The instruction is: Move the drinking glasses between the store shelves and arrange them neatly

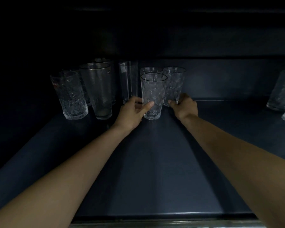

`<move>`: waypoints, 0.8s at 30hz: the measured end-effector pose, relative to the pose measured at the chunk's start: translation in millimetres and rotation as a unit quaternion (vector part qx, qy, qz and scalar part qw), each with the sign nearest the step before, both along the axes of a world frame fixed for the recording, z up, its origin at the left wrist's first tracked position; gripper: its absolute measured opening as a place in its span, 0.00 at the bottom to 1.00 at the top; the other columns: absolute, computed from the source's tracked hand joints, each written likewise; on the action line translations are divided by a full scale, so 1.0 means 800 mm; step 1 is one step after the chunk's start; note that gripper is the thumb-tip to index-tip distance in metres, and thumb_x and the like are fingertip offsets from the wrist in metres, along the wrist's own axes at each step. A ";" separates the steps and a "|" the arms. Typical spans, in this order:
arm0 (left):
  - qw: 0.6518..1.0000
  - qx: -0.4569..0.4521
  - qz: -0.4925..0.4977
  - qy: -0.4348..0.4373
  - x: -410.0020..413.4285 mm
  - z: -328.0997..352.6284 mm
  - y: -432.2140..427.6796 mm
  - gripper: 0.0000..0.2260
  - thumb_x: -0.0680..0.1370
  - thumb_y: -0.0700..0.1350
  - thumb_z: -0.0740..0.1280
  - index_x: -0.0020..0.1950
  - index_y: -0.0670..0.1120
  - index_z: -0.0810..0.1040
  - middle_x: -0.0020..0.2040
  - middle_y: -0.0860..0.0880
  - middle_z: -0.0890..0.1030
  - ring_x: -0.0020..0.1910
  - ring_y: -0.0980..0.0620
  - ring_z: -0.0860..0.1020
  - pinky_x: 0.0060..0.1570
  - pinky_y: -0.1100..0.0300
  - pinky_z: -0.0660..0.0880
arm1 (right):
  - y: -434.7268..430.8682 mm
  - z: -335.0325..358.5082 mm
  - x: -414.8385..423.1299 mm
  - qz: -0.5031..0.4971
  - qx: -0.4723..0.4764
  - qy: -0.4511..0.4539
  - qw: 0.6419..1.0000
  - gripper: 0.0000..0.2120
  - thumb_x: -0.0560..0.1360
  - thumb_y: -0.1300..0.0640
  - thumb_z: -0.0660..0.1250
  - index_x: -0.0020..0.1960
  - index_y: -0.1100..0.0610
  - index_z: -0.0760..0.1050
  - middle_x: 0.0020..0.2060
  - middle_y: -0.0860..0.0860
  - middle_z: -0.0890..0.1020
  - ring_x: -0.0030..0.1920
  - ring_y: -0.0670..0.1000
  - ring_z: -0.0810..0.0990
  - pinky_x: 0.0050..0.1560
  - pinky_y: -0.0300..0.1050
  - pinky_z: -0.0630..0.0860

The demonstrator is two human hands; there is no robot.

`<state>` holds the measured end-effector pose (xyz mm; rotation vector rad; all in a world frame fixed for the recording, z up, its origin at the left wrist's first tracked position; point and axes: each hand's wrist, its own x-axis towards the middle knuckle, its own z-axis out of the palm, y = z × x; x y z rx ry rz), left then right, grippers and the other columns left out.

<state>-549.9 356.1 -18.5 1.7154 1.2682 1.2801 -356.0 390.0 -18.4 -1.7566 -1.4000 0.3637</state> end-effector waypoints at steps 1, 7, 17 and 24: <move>1.000 -0.001 0.001 0.000 0.000 0.001 -0.002 0.14 0.75 0.56 0.71 0.54 0.50 0.72 0.48 0.54 0.79 0.46 0.59 0.79 0.36 0.64 0.76 | -0.001 0.000 0.000 0.001 0.000 0.001 1.000 0.22 0.78 0.47 0.68 0.66 0.59 0.73 0.60 0.58 0.81 0.62 0.60 0.78 0.61 0.51 0.77; 0.999 -0.029 -0.015 0.004 -0.005 0.007 -0.014 0.16 0.73 0.53 0.74 0.56 0.48 0.75 0.51 0.53 0.79 0.48 0.60 0.80 0.45 0.66 0.78 | -0.016 0.006 0.004 -0.014 -0.006 0.027 1.000 0.22 0.77 0.47 0.70 0.64 0.61 0.74 0.58 0.57 0.81 0.60 0.58 0.79 0.52 0.42 0.74; 0.984 -0.093 -0.082 0.132 -0.039 0.005 -0.085 0.22 0.78 0.46 0.71 0.71 0.48 0.73 0.70 0.49 0.75 0.70 0.51 0.72 0.69 0.59 0.67 | -0.139 0.018 0.002 0.048 -0.086 -0.046 0.994 0.20 0.79 0.53 0.66 0.69 0.56 0.73 0.65 0.54 0.77 0.66 0.56 0.74 0.66 0.44 0.71; 0.985 -0.092 -0.099 0.107 -0.039 0.026 -0.180 0.04 0.78 0.43 0.71 0.51 0.47 0.82 0.50 0.52 0.83 0.52 0.55 0.80 0.56 0.68 0.73 | -0.284 0.039 0.025 0.070 -0.122 0.001 0.990 0.14 0.74 0.47 0.73 0.57 0.52 0.82 0.54 0.46 0.83 0.58 0.47 0.79 0.58 0.38 0.71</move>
